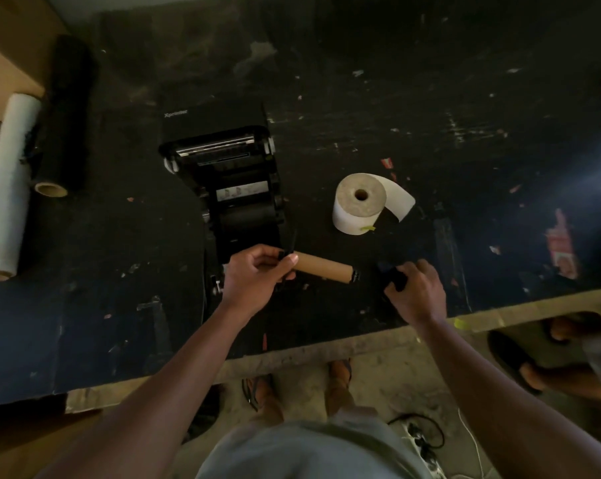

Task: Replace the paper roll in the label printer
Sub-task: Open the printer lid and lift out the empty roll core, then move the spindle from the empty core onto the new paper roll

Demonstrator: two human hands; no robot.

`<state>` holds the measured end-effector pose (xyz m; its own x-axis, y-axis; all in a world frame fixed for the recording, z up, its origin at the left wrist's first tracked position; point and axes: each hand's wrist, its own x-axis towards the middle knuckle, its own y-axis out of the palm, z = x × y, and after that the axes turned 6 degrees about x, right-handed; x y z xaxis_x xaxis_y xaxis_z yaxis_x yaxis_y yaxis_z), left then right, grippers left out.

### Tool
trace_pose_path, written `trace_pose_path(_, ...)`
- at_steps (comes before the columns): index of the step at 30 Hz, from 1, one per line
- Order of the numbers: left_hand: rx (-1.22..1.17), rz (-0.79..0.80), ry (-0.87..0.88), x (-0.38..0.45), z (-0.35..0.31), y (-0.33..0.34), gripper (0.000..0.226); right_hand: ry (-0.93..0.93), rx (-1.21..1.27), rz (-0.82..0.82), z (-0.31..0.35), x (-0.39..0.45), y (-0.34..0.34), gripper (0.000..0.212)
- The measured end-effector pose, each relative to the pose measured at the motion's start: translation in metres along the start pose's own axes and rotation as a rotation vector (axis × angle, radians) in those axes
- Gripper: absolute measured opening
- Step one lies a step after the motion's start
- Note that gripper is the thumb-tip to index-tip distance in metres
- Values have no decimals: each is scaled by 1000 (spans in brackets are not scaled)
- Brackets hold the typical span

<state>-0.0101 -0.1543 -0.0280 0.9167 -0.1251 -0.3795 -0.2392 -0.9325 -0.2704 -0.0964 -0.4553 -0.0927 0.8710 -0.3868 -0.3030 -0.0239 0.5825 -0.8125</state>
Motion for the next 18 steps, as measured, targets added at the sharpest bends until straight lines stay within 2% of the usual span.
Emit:
trace_pose_path(4, 71, 18, 21, 4, -5, 19, 16, -65, -87, -36, -2, 0, 0, 44)
trace_pose_path(5, 93, 19, 25, 5, -5, 23, 16, -35, 33, -72, -1, -1, -1, 41)
trace_pose_path(7, 140, 27, 32, 7, -6, 30, 18, 83, 487, -69, 7, -6, -4, 30)
trace_pose_path(9, 222, 49, 38, 9, -7, 38, 21, 139, 885, 116, 16, -13, -7, 22)
trace_pose_path(10, 262, 63, 38, 9, -8, 42, 22, 107, 970, 224, 17, -17, -8, 23)
trace_pose_path(12, 300, 106, 21, 10, -11, 52, 22, 3, 1009, 364, 16, -27, -6, 31)
trace_pose_path(13, 306, 136, 11, 10, -12, 57, 22, -33, 1009, 376, 12, -30, -5, 34)
trace_pose_path(15, 307, 186, -5, 11, -15, 63, 22, -41, 1016, 342, -1, -32, -2, 32)
trace_pose_path(18, 319, 173, -12, 20, -22, 59, 22, 29, 1025, 284, -30, -33, -7, 27)
